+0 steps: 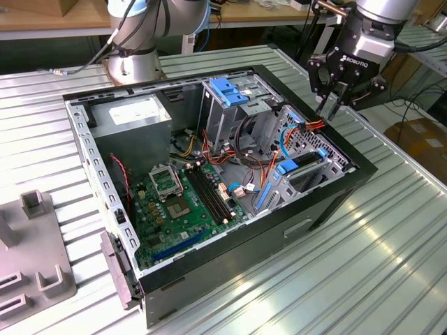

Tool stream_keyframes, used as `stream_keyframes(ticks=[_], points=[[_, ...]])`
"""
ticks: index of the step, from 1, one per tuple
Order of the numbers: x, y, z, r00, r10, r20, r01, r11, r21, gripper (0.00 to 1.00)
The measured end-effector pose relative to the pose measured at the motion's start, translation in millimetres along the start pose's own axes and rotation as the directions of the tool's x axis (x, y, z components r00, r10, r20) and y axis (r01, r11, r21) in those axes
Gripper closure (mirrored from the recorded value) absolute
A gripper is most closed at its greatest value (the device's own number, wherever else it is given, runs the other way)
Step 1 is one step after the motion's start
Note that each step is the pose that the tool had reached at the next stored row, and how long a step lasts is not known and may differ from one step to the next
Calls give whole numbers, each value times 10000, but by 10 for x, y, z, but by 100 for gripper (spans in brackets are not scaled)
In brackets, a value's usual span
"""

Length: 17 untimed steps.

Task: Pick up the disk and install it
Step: 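Insert the first disk wire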

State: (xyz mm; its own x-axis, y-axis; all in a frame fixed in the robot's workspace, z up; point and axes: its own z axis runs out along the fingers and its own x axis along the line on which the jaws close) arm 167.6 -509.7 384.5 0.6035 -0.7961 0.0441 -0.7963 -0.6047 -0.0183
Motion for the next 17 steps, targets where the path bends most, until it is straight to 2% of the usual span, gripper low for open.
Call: stream_keyframes(ticks=[4, 7, 12, 14, 16, 17], points=[[7, -8, 2, 9987, -517, 10, 517, 9987, 24, 69], [12, -15, 4, 9951, -986, 17, 986, 9951, 45, 69], [45, -60, 9, 9927, -1206, 20, 1206, 9927, 55, 69], [45, -60, 17, 9818, -1901, 27, 1901, 9817, 87, 69], [45, -60, 25, 9730, -2307, 32, 2306, 9730, 108, 69], [45, -60, 32, 9664, -2570, 32, 2570, 9663, 122, 69]])
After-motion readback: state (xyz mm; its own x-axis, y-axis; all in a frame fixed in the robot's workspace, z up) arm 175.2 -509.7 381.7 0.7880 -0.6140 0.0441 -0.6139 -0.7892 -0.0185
